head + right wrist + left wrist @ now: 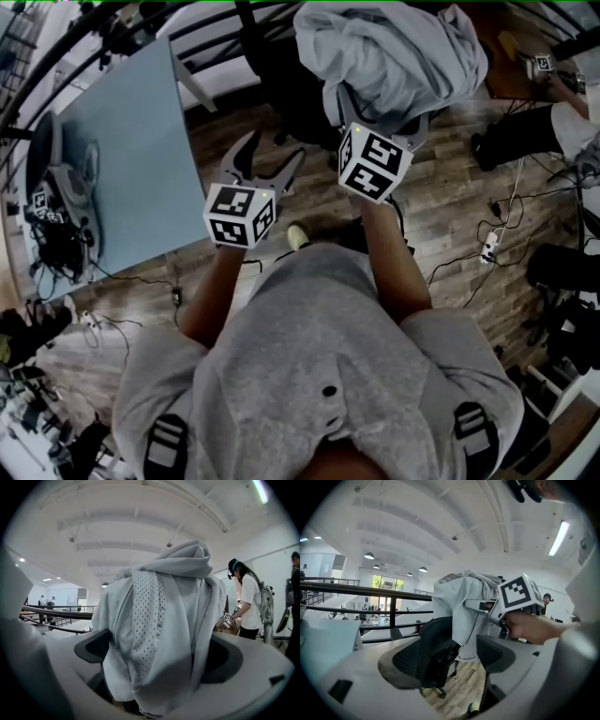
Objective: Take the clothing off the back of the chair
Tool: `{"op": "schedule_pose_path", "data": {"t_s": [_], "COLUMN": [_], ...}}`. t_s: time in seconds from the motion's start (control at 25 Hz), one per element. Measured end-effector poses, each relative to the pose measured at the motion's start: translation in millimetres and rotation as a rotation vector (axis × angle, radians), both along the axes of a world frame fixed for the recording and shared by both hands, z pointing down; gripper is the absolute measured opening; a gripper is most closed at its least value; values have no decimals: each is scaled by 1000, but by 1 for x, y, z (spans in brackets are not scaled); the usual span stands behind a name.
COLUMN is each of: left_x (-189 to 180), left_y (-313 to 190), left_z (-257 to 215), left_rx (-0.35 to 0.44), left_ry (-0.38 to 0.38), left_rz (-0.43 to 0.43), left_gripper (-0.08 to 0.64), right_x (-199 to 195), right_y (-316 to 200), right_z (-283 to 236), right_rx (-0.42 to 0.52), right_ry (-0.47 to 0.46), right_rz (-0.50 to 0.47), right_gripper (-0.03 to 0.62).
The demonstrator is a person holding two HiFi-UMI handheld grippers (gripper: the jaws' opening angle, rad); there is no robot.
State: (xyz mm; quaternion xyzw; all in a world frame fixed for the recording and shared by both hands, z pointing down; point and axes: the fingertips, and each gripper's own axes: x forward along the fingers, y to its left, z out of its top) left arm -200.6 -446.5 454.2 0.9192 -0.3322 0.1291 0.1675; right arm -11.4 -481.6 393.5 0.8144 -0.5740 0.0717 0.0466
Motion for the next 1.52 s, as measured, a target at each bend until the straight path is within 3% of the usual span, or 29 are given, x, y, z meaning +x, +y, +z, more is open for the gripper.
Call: {"op": "schedule_pose_path", "data": {"t_s": [0.2,0.36,0.64,0.68,0.72,0.8,0.92,1.08,1.32,1.52], "left_x": [-6,-9,-22,-23,-24,-24,-26,-26,-24,-6], "left_y": [-2,-3,-2,-1,-1,0,0,4,13,25], "left_z": [3,5,9,8,7,4,2,3,8,7], "left_rx": [-5,-11,-19,-18,-16,-11,-4,-8,-17,-1], "left_ry": [-1,0,6,7,9,12,15,9,11,7], "left_rz": [13,18,-3,-4,-5,-5,-2,5,31,89], "left_gripper": [370,370,370,370,370,370,370,370,370,370], "right_x": [-1,-19,0,3,8,23,36,31,16,13], "right_y": [-3,-15,-41,-39,-35,-26,-20,-6,30,69], "right_z": [-1,2,10,9,8,6,3,-4,-41,-83], "right_rx": [22,15,-25,-20,-13,9,29,67,230,382], "right_ry": [32,70,93,99,99,61,5,72,194,209], "right_rz": [106,51,-2,6,21,55,43,34,11,-55], "right_gripper": [580,580,575,554,495,218,104,75,67,64]}}
